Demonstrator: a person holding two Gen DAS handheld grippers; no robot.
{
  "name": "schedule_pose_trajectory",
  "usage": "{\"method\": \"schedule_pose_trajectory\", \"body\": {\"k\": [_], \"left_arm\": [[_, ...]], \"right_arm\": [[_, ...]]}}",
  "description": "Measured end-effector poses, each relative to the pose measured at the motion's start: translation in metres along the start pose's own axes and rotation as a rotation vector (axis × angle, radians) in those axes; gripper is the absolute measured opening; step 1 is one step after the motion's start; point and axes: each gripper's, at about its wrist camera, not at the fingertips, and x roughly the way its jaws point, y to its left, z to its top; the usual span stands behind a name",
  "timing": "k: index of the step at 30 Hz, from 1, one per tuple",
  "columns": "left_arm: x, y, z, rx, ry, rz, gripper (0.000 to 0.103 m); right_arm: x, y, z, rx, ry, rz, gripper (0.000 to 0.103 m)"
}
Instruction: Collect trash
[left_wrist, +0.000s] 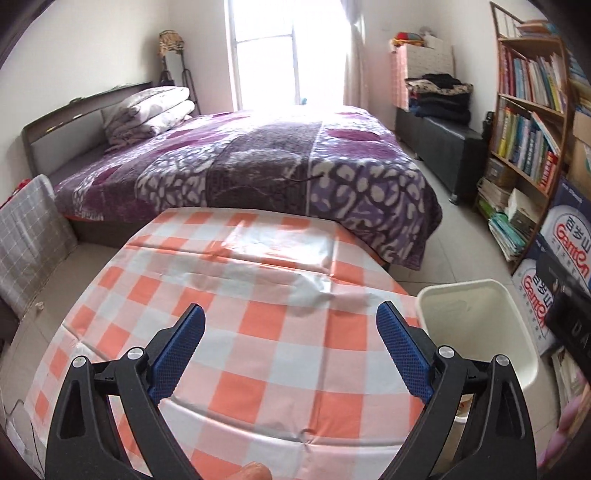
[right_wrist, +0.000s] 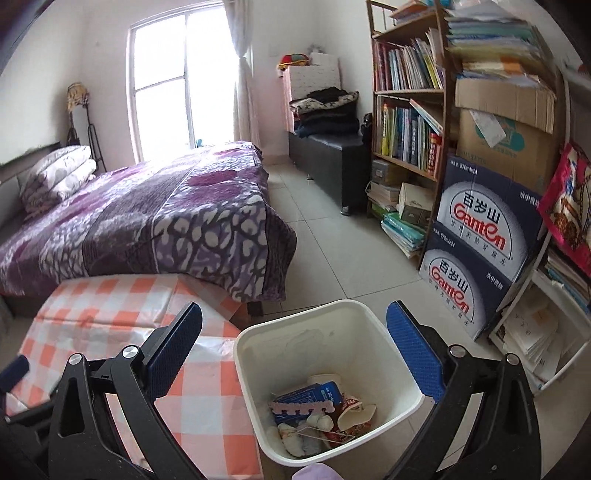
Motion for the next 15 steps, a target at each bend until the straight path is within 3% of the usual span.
{"method": "schedule_pose_trajectory", "body": {"k": [7,15], "left_arm": [[-0.002,0.025,-0.012,-0.024,0.021,0.037,0.091],[-0.002,0.041,-0.02,-0.05,0.046,0.052,0.091]], "right_arm": [[0.001,0.018,-0.017,-0.01,0.044,0.086,0.096],[0.004,0.042,-0.029,-0.081,0.029,0.074,0.096]]}}
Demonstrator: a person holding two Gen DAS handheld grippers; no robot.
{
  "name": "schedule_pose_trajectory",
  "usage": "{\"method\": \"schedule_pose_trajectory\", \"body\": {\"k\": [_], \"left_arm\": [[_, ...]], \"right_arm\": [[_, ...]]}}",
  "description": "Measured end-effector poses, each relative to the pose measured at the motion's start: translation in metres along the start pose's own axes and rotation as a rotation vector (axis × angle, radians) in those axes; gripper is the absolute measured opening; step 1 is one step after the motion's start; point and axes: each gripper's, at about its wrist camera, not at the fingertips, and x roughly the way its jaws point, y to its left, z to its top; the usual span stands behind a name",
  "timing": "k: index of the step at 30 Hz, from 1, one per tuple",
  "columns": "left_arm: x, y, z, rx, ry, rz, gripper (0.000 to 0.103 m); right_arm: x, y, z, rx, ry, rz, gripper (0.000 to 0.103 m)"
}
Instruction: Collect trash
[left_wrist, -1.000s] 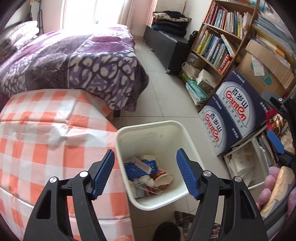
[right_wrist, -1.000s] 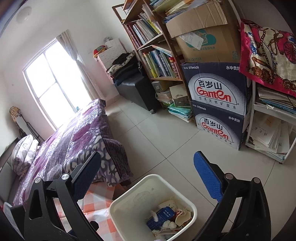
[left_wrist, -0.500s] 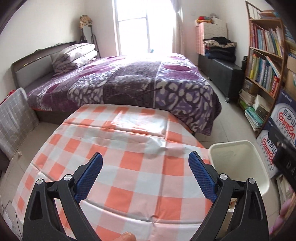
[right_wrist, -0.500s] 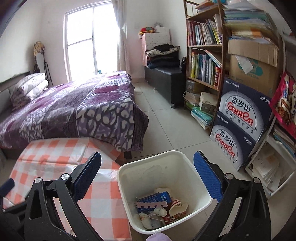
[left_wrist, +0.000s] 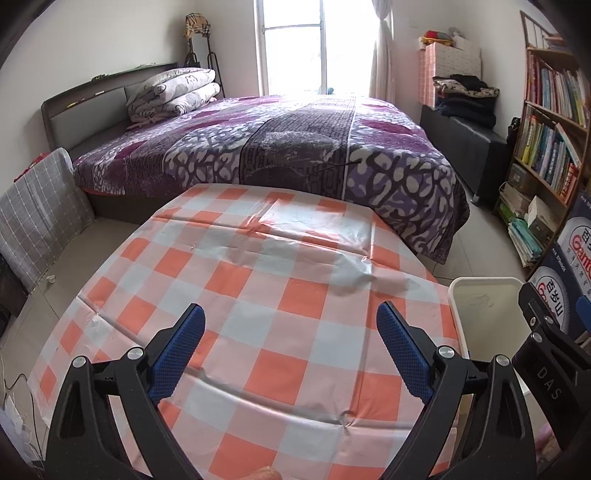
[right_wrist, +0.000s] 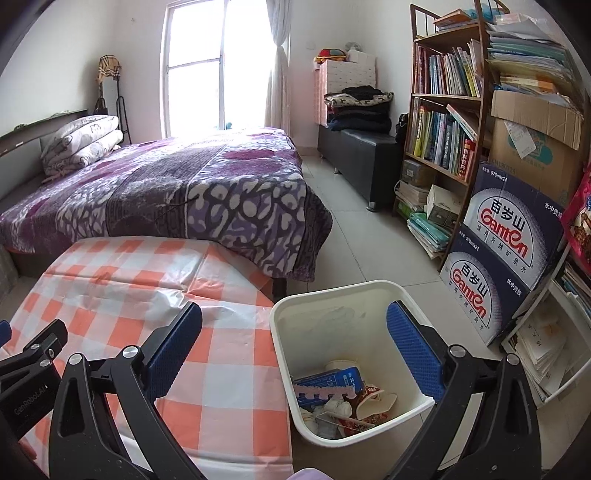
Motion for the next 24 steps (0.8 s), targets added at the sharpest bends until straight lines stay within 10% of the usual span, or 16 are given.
{"method": "schedule_pose_trajectory", "body": {"k": [24], "left_arm": [[0.0077,0.0073,-0.0013,-0.017,0.025,0.0,0.091]], "right_arm": [[0.0085,0.0054,-0.0032,-0.021,0.047,0.027,0.096]]}}
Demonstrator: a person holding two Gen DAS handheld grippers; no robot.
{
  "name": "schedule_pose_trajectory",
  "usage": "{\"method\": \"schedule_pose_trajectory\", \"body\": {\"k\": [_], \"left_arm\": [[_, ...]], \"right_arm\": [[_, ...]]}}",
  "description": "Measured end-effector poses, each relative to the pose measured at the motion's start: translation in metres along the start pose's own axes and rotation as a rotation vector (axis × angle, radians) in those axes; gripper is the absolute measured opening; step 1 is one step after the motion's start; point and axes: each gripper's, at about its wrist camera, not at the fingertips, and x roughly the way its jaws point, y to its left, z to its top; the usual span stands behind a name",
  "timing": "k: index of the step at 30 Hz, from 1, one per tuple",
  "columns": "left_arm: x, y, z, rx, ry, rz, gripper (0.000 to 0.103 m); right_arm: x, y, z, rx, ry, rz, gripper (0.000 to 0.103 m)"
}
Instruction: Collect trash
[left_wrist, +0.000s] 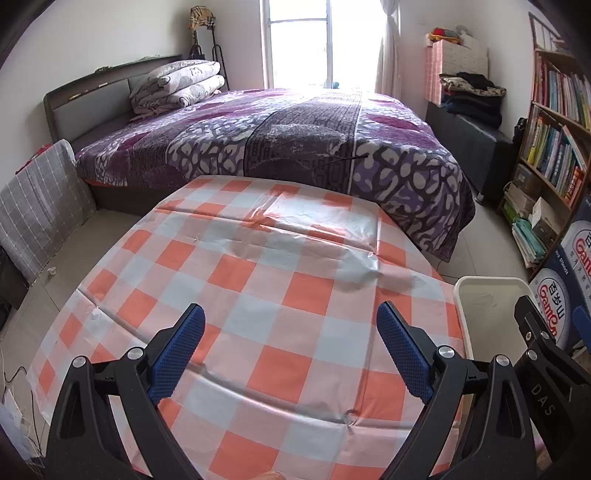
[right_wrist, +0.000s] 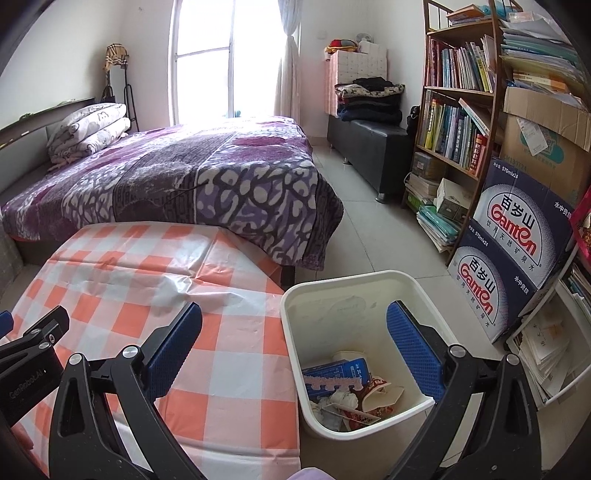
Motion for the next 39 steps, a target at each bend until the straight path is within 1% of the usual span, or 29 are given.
{"method": "schedule_pose_trajectory", "body": {"k": [15,31,39], "left_arm": [[-0.0032,-0.002,0.002,0.007,-0.01,0.009,0.091],[-0.0046,-0.0022,0.0062,0.004,-0.018,0.004,0.091],[-0.0092,-0.0085,0.0066,0.037,-0.06,-0.016,0.091]], "right_arm": [[0.0005,-0.0009,-0.0005,0.002,0.009,0.001,0.096],[0.0054,0.0015,-0.0023,0.0,0.041,0.012,0.096],[0.0067,0.0017,-0.0034,-0.001,0.046,0.014,0.096]]}}
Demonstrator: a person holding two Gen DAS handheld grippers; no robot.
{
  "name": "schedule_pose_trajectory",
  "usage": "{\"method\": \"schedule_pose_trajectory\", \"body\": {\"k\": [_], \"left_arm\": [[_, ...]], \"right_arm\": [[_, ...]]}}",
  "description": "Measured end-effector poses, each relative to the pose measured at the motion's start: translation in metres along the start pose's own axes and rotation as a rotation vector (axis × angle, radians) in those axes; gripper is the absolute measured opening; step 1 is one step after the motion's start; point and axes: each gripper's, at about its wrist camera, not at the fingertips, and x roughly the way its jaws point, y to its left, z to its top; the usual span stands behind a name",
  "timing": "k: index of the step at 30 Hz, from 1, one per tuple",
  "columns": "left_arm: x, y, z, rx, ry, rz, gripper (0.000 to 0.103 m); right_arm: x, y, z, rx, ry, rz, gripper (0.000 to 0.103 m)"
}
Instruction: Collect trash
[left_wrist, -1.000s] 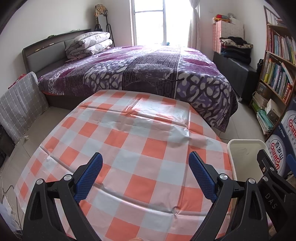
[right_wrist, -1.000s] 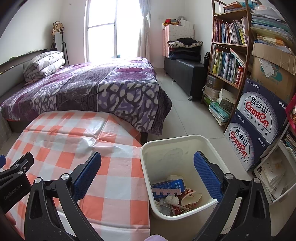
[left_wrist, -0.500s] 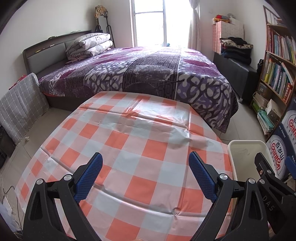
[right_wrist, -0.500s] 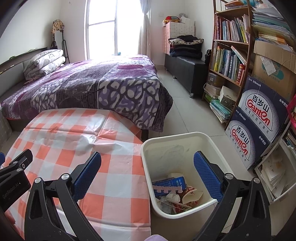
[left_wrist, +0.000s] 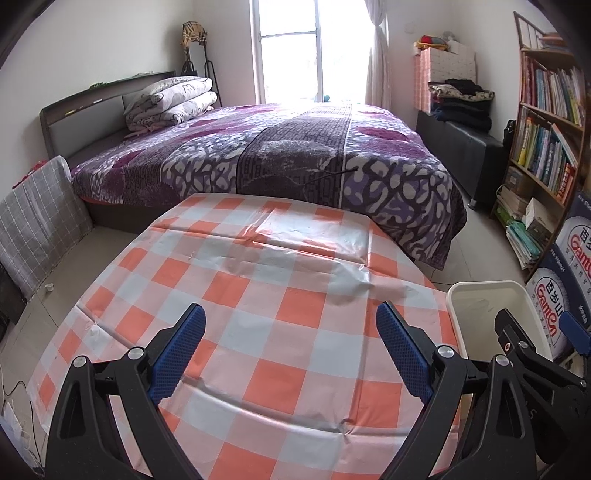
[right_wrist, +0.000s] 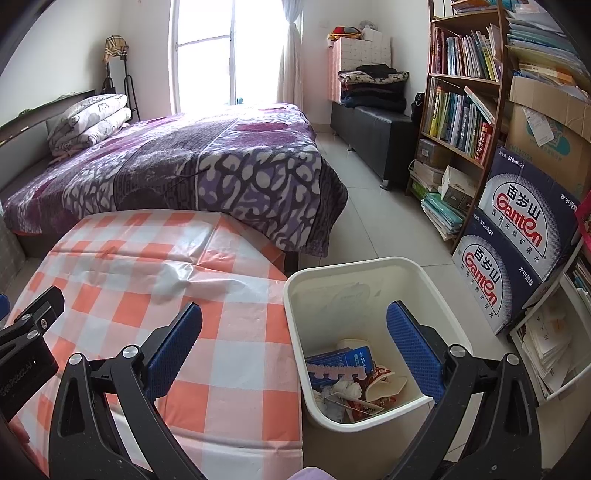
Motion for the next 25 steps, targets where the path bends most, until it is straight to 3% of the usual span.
{"method": "schedule_pose_trajectory", "body": {"k": [11,25], "left_arm": [[-0.0001,-0.0023,-0.0011,0.007,-0.006,-0.01,0.09],[0.0073,-0.0026,-0.0069,-0.005,0.041,0.006,0.09]], "right_arm": [[0.0007,-0.0008,-0.0019,0.007,-0.005,-0.004,0.096],[-0.0009,-0.0038,-0.0008,0.012,-0.012,-0.005,0.096]]}}
